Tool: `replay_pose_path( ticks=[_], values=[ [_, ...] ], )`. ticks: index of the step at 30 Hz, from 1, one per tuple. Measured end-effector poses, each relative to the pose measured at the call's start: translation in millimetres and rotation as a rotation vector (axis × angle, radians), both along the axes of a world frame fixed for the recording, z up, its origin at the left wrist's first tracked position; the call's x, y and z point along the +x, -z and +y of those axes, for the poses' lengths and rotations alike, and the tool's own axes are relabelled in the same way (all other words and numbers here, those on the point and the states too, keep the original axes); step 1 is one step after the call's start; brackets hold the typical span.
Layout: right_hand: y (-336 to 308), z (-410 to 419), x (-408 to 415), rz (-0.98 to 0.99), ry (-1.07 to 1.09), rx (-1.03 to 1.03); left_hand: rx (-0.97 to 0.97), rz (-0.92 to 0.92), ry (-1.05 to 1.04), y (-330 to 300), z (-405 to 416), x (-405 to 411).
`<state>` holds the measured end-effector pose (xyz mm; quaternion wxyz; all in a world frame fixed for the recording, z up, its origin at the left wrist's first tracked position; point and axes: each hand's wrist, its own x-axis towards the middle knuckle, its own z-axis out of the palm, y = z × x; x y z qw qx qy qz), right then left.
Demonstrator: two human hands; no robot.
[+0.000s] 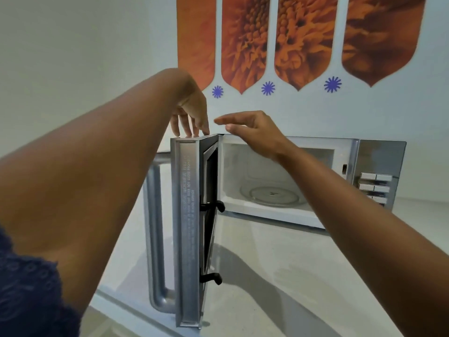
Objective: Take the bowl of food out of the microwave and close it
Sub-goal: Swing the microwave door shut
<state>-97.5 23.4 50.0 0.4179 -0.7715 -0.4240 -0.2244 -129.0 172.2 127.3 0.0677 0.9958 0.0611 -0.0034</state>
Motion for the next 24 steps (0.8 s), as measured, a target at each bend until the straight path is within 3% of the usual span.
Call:
replay_pose_path(
  ticks=[9, 12, 18, 24],
  values=[
    [3, -18, 2, 0.085, -0.084, -0.020, -0.027, -0.104, 0.107, 12, -9, 8],
    [-11, -38, 2, 0.175, -0.074, -0.150, -0.082, -0.120, 0.137, 13, -16, 14],
    [-41, -85, -9, 0.421, 0.066, -0.381, -0.141, -0.148, 0.212, 19, -41, 33],
    [-56, -109, -11, 0.387, 0.343, -0.623, -0.127, -0.256, 0.293, 29, -65, 53]
  ],
)
